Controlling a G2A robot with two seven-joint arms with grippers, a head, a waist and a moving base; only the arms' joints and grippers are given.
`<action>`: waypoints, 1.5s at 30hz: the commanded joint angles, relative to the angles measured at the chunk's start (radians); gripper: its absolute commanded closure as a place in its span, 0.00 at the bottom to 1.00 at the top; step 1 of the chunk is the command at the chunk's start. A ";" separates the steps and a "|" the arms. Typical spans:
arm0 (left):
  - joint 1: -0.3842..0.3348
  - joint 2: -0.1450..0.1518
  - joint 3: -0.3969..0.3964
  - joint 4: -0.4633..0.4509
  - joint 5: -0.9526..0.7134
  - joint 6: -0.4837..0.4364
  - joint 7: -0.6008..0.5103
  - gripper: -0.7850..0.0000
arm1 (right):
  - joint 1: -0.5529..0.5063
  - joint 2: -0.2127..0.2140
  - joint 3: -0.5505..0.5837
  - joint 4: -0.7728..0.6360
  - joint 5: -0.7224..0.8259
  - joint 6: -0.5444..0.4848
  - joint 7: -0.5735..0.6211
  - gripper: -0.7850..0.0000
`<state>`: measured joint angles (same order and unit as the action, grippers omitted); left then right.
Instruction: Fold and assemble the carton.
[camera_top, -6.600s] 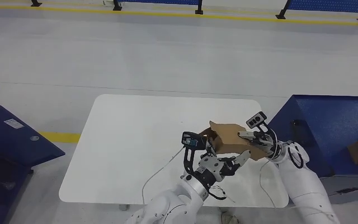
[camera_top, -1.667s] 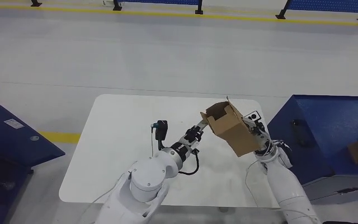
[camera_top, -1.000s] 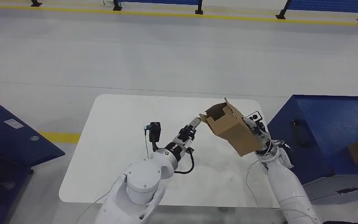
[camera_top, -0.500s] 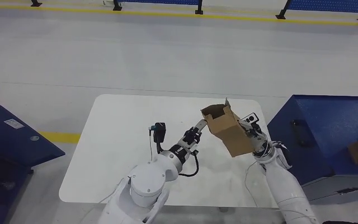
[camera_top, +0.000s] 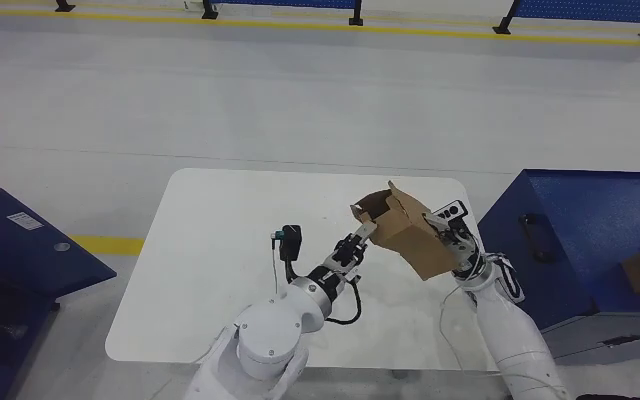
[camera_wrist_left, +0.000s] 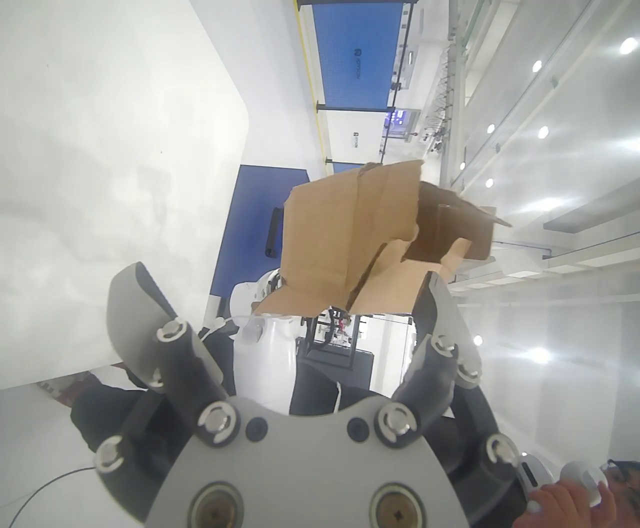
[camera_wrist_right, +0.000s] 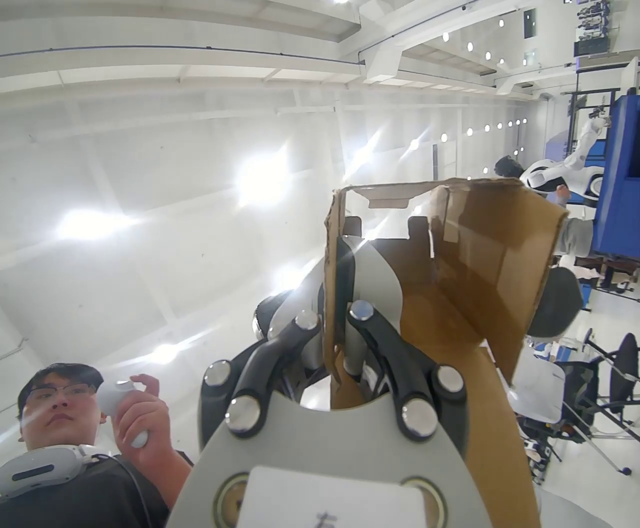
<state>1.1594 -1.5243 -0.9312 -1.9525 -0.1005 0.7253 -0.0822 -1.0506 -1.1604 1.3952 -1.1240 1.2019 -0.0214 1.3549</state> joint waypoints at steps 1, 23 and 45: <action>-0.021 -0.005 0.014 0.027 -0.006 0.027 0.005 0.00 | -0.002 -0.001 -0.002 -0.004 -0.010 -0.007 0.001 1.00; 0.061 -0.002 -0.092 -0.051 -0.012 -0.003 0.042 0.00 | 0.014 -0.009 0.011 0.016 0.031 0.048 -0.001 1.00; -0.014 -0.008 -0.061 0.029 -0.012 0.033 -0.022 0.00 | -0.006 -0.015 0.001 -0.011 -0.014 0.049 0.005 1.00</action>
<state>1.1454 -1.5322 -0.9899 -1.9217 -0.1141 0.7549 -0.1066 -1.0560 -1.1748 1.3969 -1.1342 1.1900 0.0274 1.3599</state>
